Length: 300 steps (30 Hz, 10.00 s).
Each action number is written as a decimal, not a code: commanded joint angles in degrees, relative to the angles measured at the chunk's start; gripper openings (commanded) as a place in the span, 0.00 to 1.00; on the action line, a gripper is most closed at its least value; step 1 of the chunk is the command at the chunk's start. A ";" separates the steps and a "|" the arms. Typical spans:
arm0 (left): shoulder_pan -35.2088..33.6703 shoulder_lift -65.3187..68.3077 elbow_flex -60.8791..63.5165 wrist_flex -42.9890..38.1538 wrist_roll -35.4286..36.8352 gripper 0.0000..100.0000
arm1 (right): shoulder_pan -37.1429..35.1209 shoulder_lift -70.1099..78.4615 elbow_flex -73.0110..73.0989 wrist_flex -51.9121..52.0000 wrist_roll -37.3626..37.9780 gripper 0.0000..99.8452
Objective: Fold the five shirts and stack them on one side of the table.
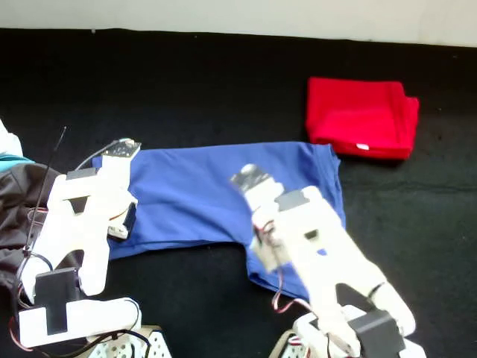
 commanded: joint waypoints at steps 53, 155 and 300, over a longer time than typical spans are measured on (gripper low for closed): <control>-3.12 12.70 -24.75 9.32 3.16 0.08 | 19.03 72.48 -130.86 30.29 -1.49 0.07; -7.25 49.19 -79.96 30.95 6.42 0.09 | 26.77 -8.22 -11.47 7.60 9.49 0.08; -13.14 32.92 -78.20 45.45 -1.49 0.11 | 31.96 16.31 -27.74 15.16 24.53 0.01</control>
